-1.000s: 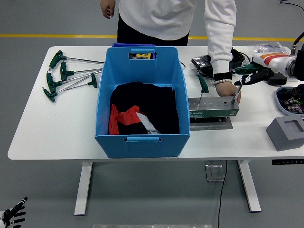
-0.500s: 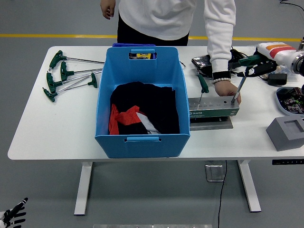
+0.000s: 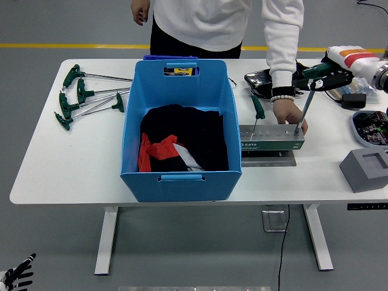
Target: Lift tool from toolbox,place it in box,lift tool from toolbox,place it in box
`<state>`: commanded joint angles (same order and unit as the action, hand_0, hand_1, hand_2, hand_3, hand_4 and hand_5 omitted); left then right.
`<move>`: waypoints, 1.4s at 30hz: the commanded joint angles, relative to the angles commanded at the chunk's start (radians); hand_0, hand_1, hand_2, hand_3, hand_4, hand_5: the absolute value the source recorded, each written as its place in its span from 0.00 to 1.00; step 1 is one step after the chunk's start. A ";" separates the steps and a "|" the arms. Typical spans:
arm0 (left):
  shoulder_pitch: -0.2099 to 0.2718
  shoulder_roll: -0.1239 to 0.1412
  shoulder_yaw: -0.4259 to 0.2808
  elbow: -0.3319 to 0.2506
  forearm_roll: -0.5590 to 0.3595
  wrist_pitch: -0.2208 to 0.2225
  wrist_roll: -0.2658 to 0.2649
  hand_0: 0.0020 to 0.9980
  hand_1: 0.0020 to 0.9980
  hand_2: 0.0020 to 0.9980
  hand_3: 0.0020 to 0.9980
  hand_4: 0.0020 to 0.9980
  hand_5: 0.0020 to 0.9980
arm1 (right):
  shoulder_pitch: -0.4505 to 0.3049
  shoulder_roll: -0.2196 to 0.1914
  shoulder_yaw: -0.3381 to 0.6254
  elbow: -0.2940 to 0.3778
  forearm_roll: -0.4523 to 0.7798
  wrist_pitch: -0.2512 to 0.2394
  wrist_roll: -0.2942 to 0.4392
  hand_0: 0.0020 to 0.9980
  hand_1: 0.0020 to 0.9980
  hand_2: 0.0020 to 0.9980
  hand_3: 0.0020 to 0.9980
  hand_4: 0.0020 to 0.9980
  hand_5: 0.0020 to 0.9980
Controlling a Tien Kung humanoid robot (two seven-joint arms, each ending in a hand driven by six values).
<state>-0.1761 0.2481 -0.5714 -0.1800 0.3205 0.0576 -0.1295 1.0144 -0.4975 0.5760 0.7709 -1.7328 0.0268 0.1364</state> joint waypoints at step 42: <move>0.003 -0.005 -0.047 0.000 0.038 0.003 0.010 0.73 0.69 0.73 0.73 0.82 0.67 | -0.007 -0.080 0.175 0.339 -0.021 -0.063 0.006 0.02 0.00 0.00 0.00 0.76 0.65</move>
<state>-0.1734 0.2429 -0.6181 -0.1800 0.3583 0.0609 -0.1193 1.0078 -0.5774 0.7507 1.1098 -1.7536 -0.0366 0.1422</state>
